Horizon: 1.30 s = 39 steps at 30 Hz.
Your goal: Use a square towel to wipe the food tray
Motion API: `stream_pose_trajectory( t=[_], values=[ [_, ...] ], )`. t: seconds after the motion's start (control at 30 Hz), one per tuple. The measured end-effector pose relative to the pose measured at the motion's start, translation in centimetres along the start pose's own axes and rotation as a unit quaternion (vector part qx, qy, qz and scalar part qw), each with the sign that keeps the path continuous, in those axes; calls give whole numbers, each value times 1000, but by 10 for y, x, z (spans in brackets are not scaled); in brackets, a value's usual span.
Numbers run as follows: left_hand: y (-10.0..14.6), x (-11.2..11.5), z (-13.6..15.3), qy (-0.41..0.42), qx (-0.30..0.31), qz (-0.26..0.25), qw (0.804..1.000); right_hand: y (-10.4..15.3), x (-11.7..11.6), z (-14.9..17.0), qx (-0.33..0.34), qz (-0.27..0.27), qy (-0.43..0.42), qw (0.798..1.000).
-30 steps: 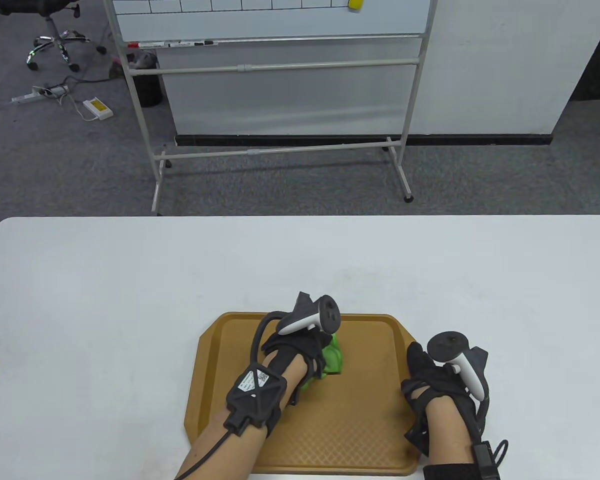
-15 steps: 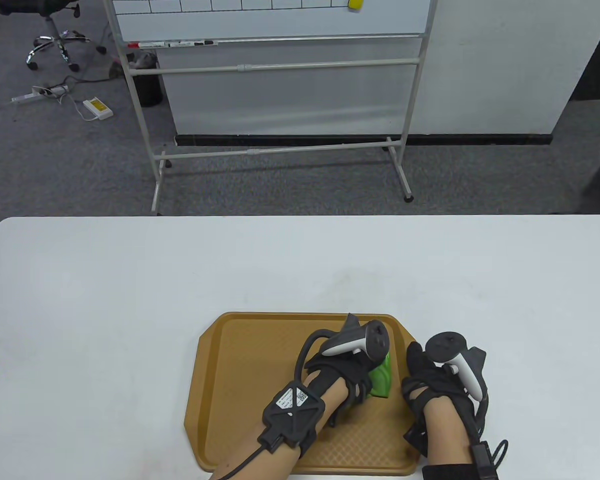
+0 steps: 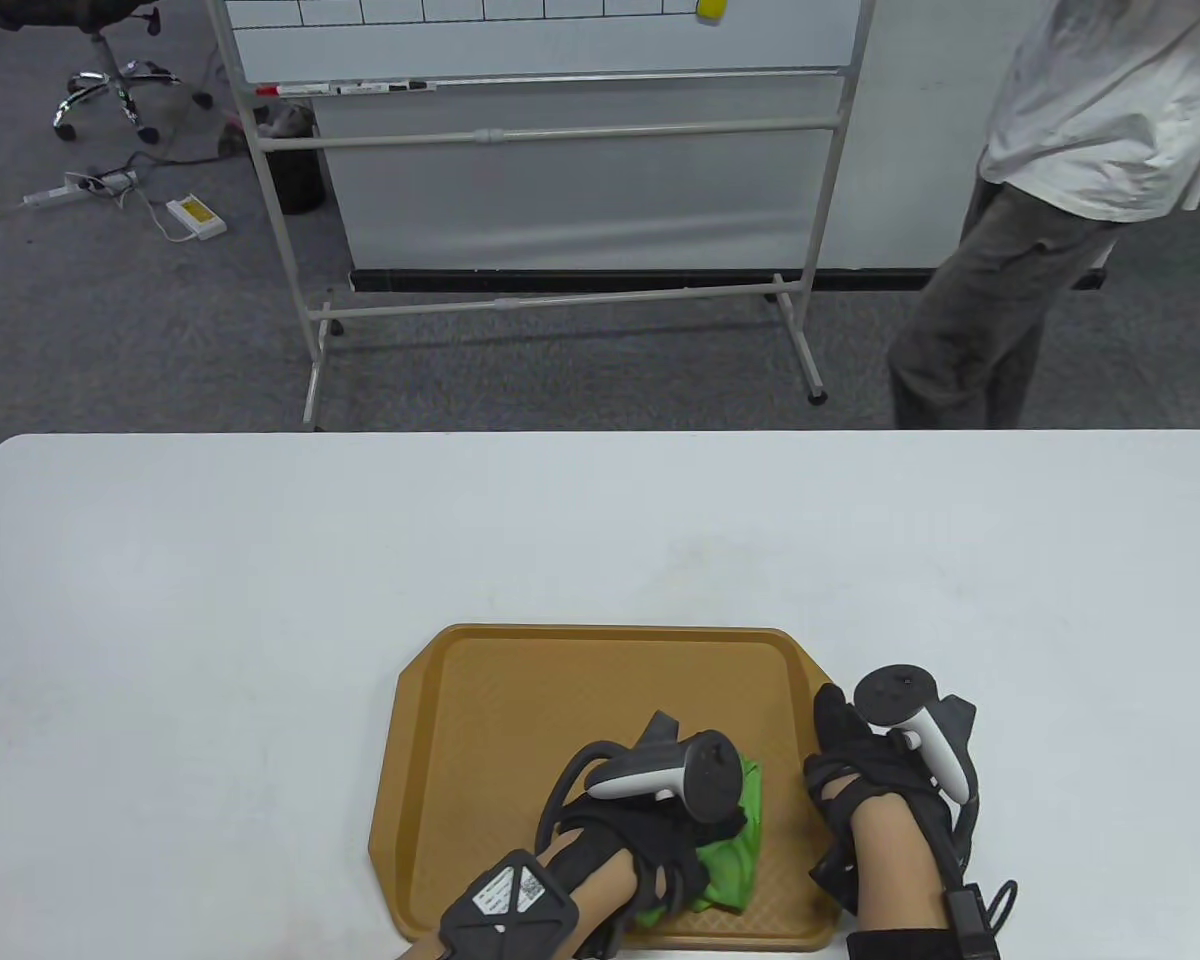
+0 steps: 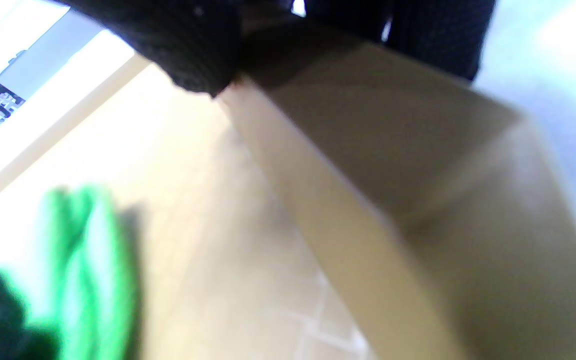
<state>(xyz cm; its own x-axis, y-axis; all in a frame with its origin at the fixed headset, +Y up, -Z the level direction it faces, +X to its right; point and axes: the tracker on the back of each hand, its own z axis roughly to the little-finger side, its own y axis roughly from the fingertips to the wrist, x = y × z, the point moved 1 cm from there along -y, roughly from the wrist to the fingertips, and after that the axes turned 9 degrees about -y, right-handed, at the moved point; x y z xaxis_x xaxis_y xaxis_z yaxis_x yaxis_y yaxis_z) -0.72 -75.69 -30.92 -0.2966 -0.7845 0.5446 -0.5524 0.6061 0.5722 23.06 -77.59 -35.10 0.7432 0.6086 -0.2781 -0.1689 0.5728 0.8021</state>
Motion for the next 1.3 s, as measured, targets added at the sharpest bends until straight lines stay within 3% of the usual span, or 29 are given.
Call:
stream_pose_trajectory(
  t=[0.27, 0.47, 0.7, 0.9, 1.07, 1.3],
  values=[
    [68, 32, 66, -14, -54, 24, 998, 0, 0, 1, 2, 0, 1, 1000],
    [87, 27, 94, -100, -158, 60, 980, 0, 0, 1, 1, 0, 3, 1000],
    [58, 5, 135, -51, -220, 21, 974, 0, 1, 0, 1, -1, 5, 1000],
    [25, -12, 154, 66, -187, -35, 980, 0, 0, -1, 2, 3, 10, 1000],
    [-1, -27, 135, 49, -179, -41, 982, 0, 0, -1, 3, 4, 9, 1000],
    [-46, -51, 84, 33, -138, -47, 989, 0, 0, -2, 3, 5, 10, 1000]
  ],
)
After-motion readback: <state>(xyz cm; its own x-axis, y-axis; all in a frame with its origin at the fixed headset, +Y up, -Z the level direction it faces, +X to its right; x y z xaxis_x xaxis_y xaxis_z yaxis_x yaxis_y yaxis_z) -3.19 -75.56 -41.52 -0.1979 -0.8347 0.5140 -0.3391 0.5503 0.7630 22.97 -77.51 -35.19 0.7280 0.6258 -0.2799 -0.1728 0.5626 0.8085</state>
